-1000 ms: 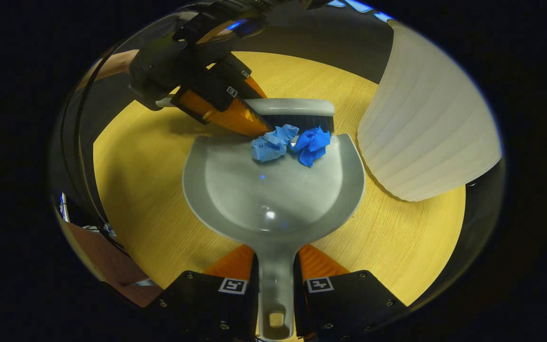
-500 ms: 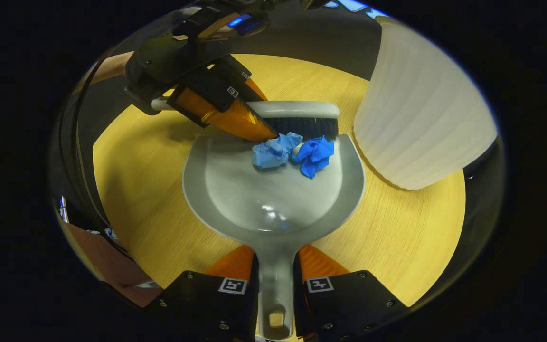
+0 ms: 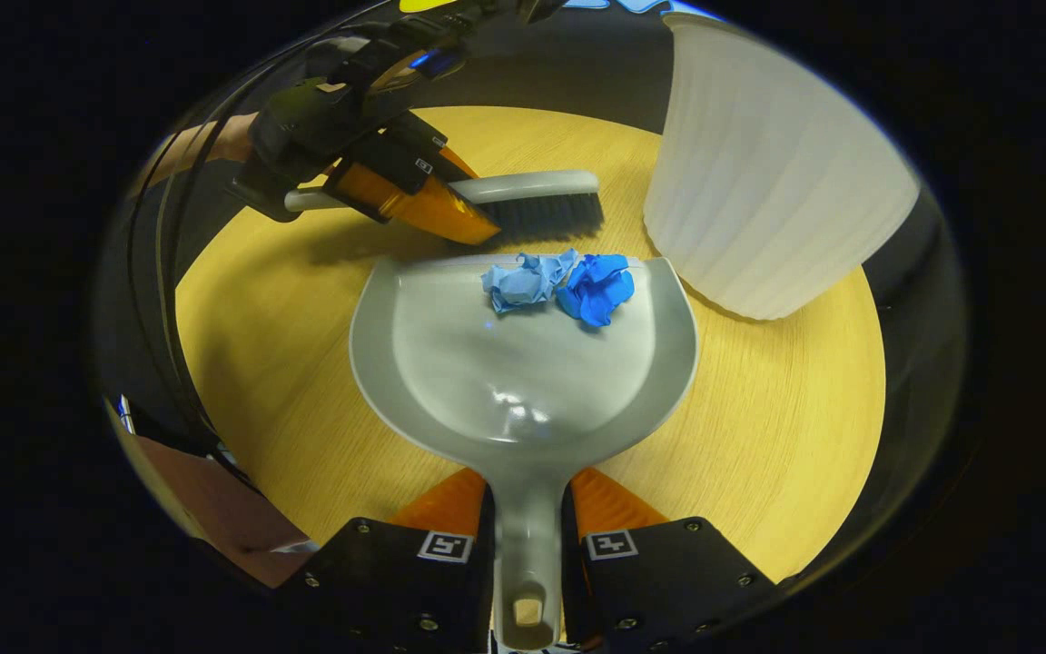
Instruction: Pick up the small broom and dustpan from the desktop, sweep the trash into the dustpan with the broom, and then empty the trash into the garbage bin.
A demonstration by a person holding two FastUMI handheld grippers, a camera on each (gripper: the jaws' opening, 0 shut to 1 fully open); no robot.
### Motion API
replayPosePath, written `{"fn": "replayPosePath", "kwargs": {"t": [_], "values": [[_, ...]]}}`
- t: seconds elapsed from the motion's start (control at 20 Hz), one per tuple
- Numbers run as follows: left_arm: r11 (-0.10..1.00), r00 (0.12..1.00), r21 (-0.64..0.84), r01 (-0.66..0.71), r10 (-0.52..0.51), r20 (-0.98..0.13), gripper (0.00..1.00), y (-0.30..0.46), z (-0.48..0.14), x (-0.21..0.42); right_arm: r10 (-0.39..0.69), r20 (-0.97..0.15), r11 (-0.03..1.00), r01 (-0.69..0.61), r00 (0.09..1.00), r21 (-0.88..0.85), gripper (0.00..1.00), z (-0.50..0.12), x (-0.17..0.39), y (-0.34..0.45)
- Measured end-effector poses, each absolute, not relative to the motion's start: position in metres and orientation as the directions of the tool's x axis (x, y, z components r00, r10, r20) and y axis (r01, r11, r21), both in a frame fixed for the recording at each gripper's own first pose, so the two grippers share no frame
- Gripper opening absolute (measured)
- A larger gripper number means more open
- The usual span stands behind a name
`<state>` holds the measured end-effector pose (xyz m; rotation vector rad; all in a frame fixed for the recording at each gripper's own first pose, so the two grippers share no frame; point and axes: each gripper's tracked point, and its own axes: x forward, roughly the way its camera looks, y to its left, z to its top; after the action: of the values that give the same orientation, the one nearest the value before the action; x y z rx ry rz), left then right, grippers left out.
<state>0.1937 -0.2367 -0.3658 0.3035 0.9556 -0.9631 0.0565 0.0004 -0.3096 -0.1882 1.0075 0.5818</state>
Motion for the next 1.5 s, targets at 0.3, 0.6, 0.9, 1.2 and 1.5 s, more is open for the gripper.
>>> {"fn": "replayPosePath", "kwargs": {"t": [0.3, 0.6, 0.9, 1.2, 1.5], "values": [[0.601, 0.239, -0.173, 0.781, -0.542, -0.806, 0.53, -0.201, -0.388, 0.214, 0.357, -0.838, 0.863, -0.489, 0.413, 0.127, 0.31, -0.302, 0.054, 0.010], [0.626, 0.254, -0.175, 0.760, -0.534, -0.807, 0.51, -0.164, -0.423, 0.231, 0.342, -0.836, 0.893, -0.425, 0.429, 0.147, 0.35, -0.294, 0.051, 0.020], [0.632, 0.263, -0.170, 0.756, -0.531, -0.806, 0.50, -0.141, -0.494, 0.253, 0.332, -0.831, 0.920, -0.347, 0.446, 0.182, 0.31, -0.280, 0.048, 0.029], [0.627, 0.261, -0.169, 0.761, -0.534, -0.804, 0.53, -0.094, -0.558, 0.274, 0.288, -0.851, 0.947, -0.261, 0.439, 0.186, 0.35, -0.250, 0.044, 0.019], [0.641, 0.262, -0.187, 0.744, -0.538, -0.801, 0.51, -0.031, -0.605, 0.292, 0.271, -0.872, 0.957, -0.214, 0.408, 0.198, 0.31, -0.188, 0.058, -0.016]]}}
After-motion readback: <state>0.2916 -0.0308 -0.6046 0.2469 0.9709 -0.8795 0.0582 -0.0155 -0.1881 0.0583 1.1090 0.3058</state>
